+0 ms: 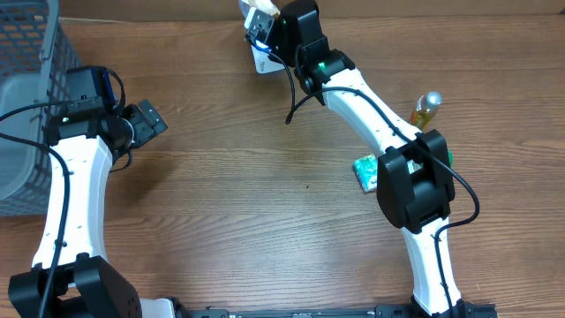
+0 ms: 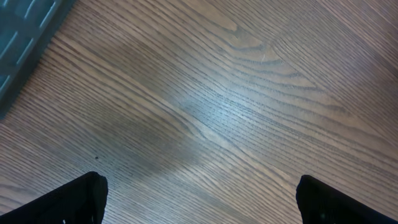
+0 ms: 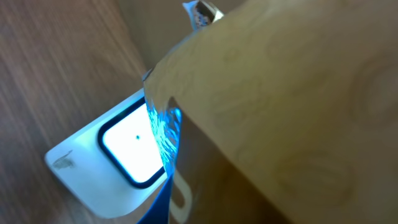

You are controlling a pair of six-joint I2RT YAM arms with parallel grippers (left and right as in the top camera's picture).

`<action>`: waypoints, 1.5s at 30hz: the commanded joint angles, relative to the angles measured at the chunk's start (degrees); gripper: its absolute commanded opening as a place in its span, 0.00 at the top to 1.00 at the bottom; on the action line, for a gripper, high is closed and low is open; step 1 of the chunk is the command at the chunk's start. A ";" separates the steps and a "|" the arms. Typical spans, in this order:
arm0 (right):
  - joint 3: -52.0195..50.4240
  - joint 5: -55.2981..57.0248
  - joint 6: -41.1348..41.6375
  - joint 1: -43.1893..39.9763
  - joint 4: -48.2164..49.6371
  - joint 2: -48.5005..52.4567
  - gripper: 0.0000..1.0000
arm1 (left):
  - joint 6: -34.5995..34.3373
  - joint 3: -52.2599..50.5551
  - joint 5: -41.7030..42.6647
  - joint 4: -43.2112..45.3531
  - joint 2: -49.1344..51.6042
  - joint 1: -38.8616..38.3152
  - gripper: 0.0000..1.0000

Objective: Scan the item barcode
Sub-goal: 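Hold the brown snack bag in front of the white scanner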

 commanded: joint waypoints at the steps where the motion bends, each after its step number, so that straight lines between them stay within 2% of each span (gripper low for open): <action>1: 0.66 -1.09 0.66 0.07 -1.33 -0.20 0.92 | 0.92 0.31 0.24 0.09 -1.38 -0.09 0.01; 24: 0.66 -4.72 1.92 1.49 -9.14 -0.20 0.91 | 0.92 0.31 0.24 0.09 -1.38 -0.09 0.00; 32: 0.66 -4.83 1.90 1.51 -10.08 -0.20 0.87 | 0.92 0.31 0.24 0.09 -1.38 -0.09 0.01; 45: 0.66 -6.67 1.90 1.51 -12.90 -0.20 0.91 | 0.92 0.31 0.24 0.09 -1.38 -0.09 0.00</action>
